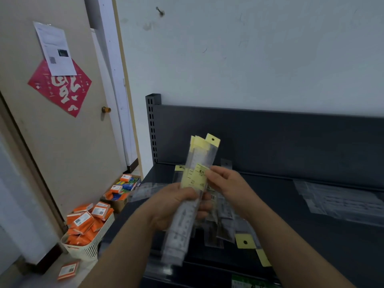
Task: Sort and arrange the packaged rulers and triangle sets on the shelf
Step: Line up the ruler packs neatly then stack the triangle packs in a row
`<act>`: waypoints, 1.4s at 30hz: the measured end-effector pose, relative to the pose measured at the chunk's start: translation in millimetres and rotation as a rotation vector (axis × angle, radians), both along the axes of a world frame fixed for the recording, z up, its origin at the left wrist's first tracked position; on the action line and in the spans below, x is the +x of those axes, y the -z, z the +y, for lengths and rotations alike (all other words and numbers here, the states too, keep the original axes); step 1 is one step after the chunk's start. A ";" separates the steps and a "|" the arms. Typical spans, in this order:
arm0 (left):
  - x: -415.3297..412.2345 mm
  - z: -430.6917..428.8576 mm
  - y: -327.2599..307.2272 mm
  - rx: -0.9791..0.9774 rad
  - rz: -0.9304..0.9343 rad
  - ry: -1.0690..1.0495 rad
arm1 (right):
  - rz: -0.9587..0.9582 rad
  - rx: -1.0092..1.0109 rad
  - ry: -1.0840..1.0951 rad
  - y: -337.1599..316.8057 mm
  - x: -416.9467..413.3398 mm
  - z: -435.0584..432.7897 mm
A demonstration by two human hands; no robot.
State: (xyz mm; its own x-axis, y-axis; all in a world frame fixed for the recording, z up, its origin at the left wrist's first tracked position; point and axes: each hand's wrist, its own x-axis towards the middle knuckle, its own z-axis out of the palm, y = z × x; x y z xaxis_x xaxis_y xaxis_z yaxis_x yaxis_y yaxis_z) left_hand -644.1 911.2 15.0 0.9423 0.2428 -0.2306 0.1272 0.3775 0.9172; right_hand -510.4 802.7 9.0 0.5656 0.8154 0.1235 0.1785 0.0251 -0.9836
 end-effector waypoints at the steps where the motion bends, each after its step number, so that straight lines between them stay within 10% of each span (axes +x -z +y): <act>1: 0.8 -3.2 1.7 -0.037 -0.020 0.032 | 0.018 0.012 -0.005 -0.6 -2.2 2.3; 17: 23.9 -8.7 -27.1 0.064 -0.472 -0.355 | 0.035 -0.157 -0.265 -18.4 -13.1 -20.4; 24: 3.7 23.8 -5.1 0.389 -0.267 -0.508 | -0.249 -0.220 -0.014 -23.0 3.5 -32.5; 31: 9.8 63.9 43.4 1.455 0.542 -0.270 | -0.173 -0.185 0.259 -14.6 31.2 -29.6; 42: 50.6 3.6 48.6 1.522 0.677 -0.001 | -0.151 -0.364 0.449 21.2 67.1 -69.8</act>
State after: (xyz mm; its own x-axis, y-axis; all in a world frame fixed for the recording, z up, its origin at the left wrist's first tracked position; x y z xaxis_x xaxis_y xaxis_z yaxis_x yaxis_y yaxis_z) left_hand -593.5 914.8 -33.6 0.7772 0.6139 -0.1382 0.6289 -0.7498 0.2056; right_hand -443.3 732.8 -12.2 0.8625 0.5058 -0.0138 0.2318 -0.4192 -0.8778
